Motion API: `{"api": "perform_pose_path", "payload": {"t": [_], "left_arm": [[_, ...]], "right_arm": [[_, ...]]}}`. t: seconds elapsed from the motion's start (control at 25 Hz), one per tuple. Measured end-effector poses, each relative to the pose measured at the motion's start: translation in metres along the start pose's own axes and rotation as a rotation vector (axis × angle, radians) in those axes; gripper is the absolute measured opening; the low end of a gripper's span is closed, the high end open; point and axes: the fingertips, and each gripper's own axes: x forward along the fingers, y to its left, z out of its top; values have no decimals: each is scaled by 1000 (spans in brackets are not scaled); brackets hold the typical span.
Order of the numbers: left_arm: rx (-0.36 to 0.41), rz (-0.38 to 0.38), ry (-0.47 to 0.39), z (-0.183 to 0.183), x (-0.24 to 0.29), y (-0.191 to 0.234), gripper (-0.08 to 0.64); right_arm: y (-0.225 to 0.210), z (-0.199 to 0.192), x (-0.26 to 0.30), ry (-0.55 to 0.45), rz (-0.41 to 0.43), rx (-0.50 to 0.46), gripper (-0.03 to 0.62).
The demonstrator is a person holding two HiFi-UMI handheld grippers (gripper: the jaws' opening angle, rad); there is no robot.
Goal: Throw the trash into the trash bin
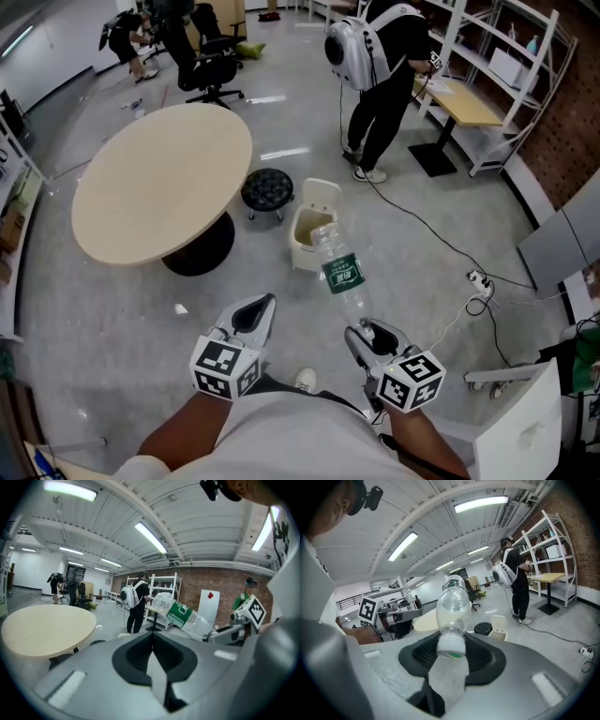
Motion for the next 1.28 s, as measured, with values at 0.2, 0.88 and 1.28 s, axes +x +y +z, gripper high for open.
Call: {"api": "perform_pose_path", "payload": {"t": [0.2, 0.88, 1.28], "left_arm": [[3, -11, 52, -11, 9, -8, 6], [-12, -51, 109, 0, 85, 29, 6], [-8, -111, 123, 31, 147, 76, 7]], "right_arm": [[-13, -9, 6, 22, 7, 56, 153], [-63, 18, 56, 55, -25, 82, 153], [-97, 62, 106, 66, -85, 87, 153]]}}
